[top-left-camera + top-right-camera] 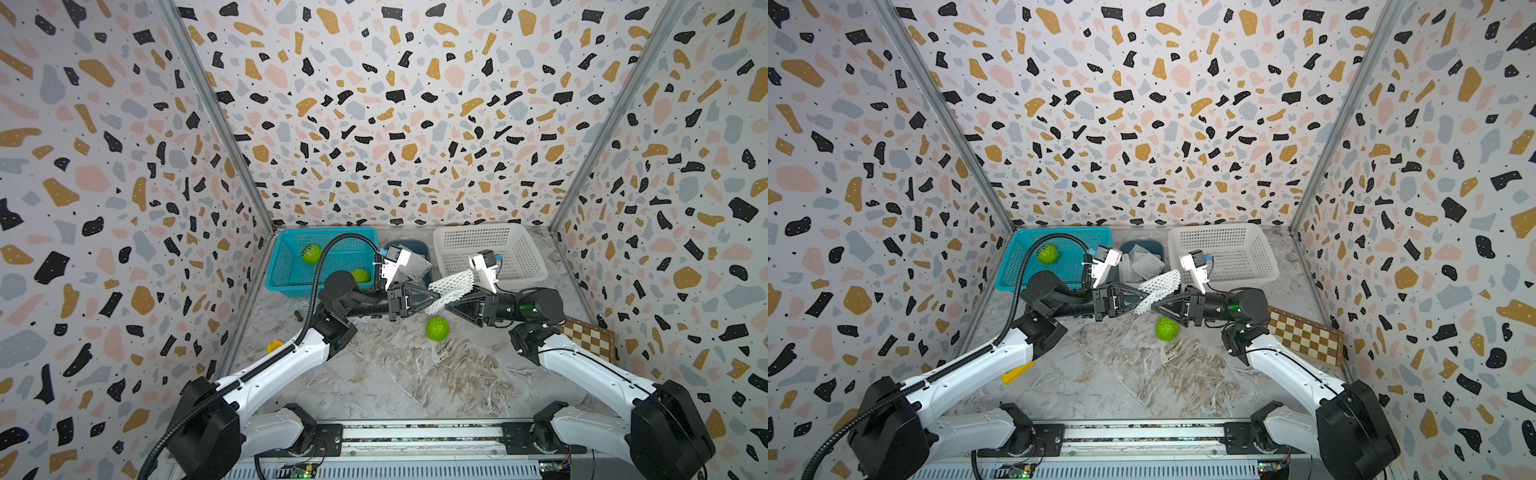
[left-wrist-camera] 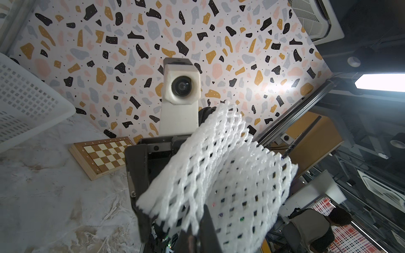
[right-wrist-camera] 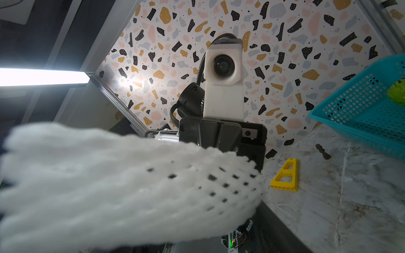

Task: Sleeve custard apples in foam nets
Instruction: Open the foam net.

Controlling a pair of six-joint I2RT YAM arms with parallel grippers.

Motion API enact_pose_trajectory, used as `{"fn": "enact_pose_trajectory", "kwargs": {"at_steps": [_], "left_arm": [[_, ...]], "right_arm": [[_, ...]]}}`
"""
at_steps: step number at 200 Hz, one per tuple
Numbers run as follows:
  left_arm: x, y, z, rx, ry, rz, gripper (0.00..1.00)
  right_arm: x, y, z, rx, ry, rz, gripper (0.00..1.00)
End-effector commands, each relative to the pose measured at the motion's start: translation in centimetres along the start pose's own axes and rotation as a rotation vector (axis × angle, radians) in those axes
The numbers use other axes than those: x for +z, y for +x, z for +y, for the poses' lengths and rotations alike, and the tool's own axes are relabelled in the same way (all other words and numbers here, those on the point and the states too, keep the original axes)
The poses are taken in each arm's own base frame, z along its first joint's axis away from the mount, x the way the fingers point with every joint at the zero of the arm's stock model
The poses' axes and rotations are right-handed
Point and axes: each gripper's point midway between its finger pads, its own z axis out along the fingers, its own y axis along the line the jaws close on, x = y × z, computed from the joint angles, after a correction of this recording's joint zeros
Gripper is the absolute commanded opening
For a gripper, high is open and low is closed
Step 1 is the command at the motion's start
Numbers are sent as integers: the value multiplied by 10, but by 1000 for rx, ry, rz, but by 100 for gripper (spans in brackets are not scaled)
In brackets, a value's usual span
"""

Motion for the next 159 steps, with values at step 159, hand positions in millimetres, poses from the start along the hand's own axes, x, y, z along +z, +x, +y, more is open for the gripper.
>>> {"fn": "enact_pose_trajectory", "kwargs": {"at_steps": [159], "left_arm": [[-21, -10, -20, 242, -34, -167, 0]], "right_arm": [[4, -7, 18, -29, -109, -12, 77]]}}
